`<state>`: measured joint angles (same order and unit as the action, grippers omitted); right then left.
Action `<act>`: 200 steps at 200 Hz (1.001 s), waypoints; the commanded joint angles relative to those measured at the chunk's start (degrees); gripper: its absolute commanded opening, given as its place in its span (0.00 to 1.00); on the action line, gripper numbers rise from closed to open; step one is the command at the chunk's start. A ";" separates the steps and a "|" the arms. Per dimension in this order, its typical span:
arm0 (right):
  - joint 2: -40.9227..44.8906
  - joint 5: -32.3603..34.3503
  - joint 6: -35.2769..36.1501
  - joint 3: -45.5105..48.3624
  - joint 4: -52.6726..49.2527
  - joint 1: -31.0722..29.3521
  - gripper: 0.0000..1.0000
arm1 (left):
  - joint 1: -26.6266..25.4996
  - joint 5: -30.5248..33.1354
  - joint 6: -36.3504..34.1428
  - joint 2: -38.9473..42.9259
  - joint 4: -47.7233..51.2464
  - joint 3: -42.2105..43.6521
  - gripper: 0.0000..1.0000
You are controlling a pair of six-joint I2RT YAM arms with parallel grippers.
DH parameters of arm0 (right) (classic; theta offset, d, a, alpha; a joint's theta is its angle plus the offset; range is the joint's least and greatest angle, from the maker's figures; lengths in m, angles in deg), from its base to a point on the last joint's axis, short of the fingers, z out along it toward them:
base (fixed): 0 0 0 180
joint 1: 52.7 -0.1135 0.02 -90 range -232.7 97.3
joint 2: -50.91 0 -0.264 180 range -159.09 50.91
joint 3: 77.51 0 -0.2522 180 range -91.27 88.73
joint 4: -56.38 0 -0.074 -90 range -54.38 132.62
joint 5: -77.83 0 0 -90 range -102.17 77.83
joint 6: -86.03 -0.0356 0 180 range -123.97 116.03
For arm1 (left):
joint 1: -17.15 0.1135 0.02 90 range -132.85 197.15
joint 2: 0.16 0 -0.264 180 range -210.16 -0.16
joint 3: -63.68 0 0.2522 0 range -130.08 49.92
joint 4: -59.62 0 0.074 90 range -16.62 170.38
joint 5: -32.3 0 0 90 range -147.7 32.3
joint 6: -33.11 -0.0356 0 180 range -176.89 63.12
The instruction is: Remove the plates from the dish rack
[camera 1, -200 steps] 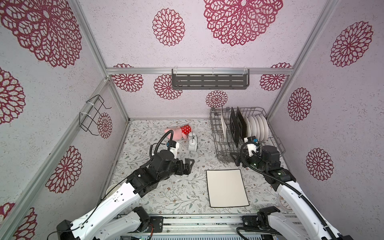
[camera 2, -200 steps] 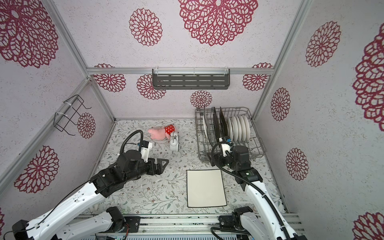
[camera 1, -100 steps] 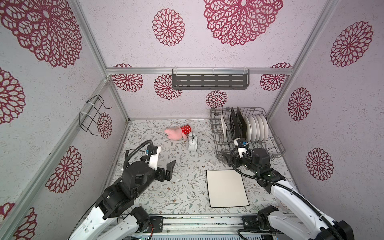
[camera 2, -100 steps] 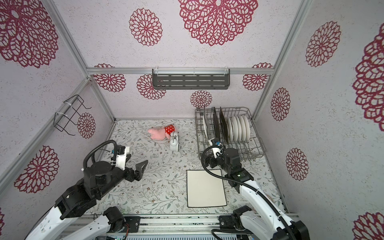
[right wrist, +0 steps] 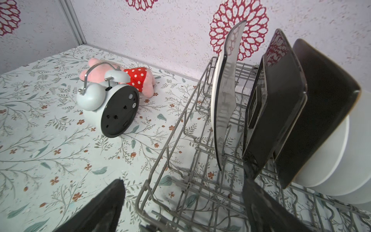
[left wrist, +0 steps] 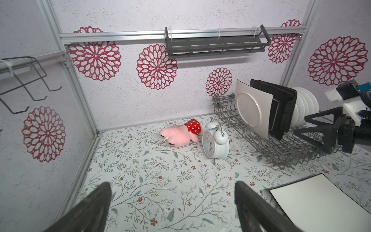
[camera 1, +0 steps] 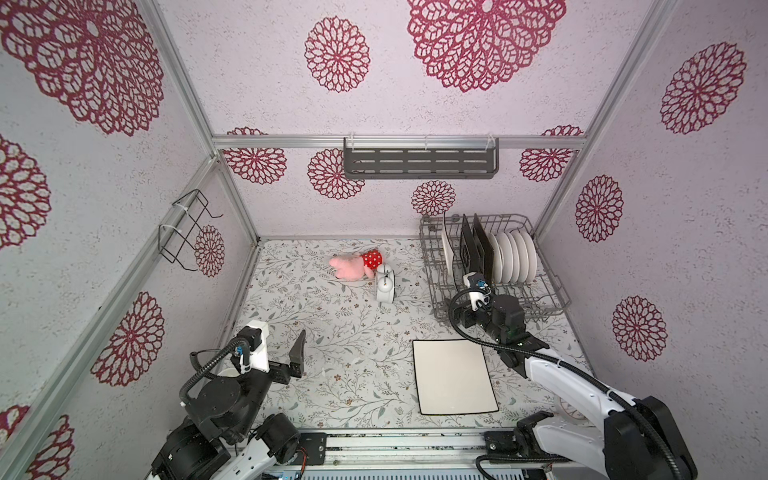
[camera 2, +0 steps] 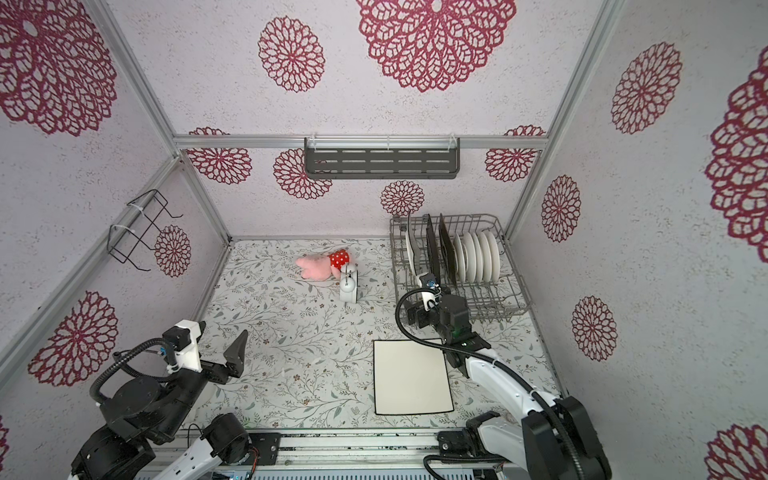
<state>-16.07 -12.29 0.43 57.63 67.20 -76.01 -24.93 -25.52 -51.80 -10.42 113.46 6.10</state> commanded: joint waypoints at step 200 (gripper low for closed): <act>-27.72 11.65 -1.85 -9.57 28.89 2.17 0.83 | 0.29 4.20 -0.51 1.74 1.18 1.19 0.98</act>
<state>-42.69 -0.38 0.45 50.20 91.24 -75.07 -24.93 -22.35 -52.17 -8.06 114.90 6.80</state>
